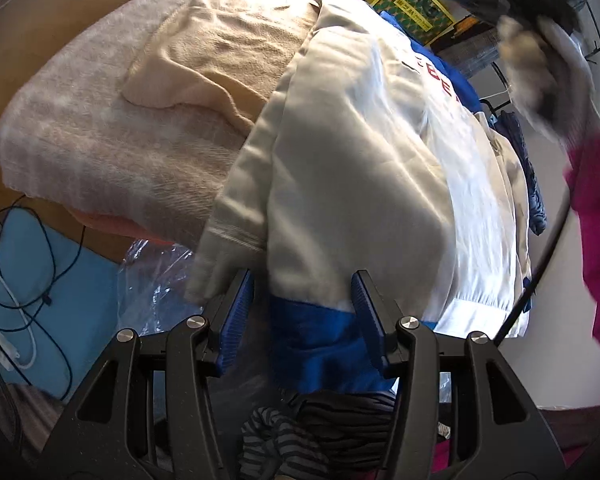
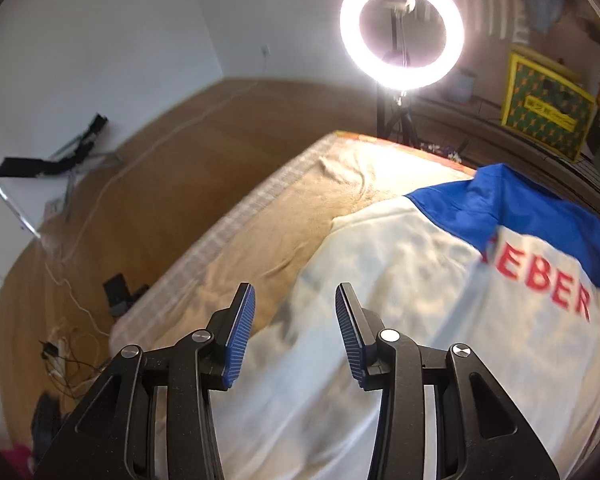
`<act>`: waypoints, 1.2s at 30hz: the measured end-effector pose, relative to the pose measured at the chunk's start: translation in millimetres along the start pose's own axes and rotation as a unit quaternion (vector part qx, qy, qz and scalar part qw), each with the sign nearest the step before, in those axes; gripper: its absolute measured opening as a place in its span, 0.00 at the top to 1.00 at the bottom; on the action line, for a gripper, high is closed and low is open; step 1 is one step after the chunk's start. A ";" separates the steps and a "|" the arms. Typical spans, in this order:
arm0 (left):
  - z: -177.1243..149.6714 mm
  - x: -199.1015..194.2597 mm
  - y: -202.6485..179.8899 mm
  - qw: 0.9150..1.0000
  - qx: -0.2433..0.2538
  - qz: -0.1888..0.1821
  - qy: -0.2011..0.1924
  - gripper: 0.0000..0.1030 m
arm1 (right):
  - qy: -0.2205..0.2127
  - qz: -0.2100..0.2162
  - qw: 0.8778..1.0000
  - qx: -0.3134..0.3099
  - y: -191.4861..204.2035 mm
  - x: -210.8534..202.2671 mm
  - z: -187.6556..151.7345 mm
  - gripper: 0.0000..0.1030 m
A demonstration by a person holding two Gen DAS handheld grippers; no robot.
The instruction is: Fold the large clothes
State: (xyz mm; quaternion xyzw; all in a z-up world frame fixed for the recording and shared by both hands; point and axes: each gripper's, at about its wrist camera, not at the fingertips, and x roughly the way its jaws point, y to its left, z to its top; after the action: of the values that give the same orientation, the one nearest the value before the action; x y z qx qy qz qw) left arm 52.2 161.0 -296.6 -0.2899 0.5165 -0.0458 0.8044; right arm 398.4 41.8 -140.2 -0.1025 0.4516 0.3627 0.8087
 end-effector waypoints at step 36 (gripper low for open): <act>5.5 -16.8 -1.2 0.996 0.029 0.081 -0.031 0.86 | 0.070 -0.119 0.986 -0.090 -13.7 169.1 49.5 0.88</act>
State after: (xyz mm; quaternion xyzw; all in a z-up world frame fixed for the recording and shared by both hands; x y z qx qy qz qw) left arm 49.4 168.6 -280.8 -0.2252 0.5117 0.0139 0.8290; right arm 495.9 140.0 -250.3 -0.2531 0.4574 0.2948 0.7999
